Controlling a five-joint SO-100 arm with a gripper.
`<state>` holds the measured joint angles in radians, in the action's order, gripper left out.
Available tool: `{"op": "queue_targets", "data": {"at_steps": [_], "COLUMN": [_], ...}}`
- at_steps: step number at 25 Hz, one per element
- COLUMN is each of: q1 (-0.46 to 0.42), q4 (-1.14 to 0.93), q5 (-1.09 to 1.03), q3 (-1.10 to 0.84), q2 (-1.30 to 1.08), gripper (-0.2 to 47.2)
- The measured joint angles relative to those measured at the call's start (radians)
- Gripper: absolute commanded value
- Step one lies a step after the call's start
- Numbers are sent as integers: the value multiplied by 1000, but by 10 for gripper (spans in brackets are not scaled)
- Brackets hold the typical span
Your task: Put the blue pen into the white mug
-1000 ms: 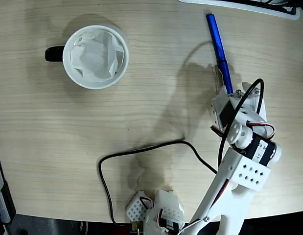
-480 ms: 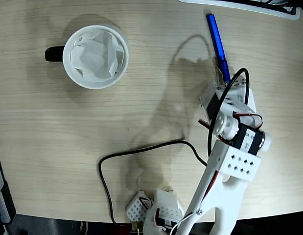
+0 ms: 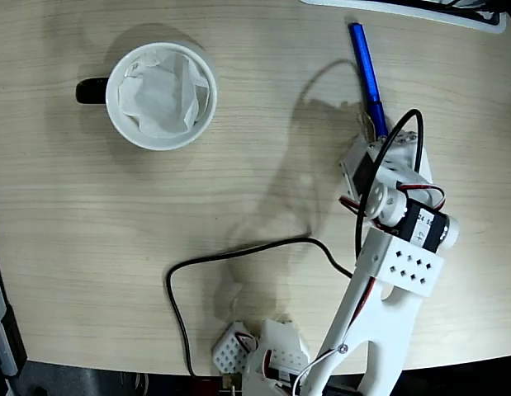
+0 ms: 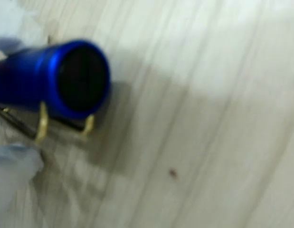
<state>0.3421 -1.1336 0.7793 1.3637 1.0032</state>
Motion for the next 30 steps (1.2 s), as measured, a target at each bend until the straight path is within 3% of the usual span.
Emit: {"op": "queue_targets", "data": {"at_steps": [7,20,30], "q1": [6,18,38], "q4": [12,8,54], "q5": [0,0,-87], "q3": [0,18,121], "q2": [0,26,247], "gripper": [1,1,1]}}
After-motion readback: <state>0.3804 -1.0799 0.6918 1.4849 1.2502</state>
